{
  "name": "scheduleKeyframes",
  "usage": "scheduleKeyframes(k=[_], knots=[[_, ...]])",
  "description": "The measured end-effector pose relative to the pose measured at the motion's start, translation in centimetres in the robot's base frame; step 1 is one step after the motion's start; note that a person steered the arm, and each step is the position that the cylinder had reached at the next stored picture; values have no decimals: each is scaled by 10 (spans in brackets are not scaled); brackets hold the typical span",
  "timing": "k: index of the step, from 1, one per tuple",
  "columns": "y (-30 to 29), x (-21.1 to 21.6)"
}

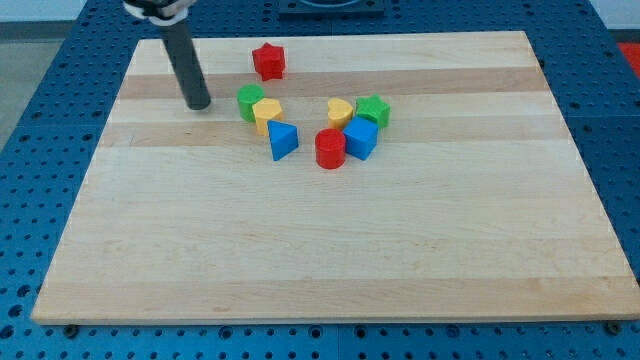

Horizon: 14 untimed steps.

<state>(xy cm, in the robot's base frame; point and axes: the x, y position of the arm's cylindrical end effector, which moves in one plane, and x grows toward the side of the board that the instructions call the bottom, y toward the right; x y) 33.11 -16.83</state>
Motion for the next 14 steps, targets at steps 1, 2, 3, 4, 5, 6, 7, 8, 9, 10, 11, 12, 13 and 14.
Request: scheduleKeyframes(k=[1, 2, 3, 4, 5, 6, 7, 8, 9, 10, 11, 12, 13, 14], knots=[[29, 0], [45, 0], [53, 5], [57, 15], [58, 17], [63, 17], [63, 15], [48, -17], [40, -56], [38, -92], [53, -100], [57, -109], [68, -108], [83, -102]])
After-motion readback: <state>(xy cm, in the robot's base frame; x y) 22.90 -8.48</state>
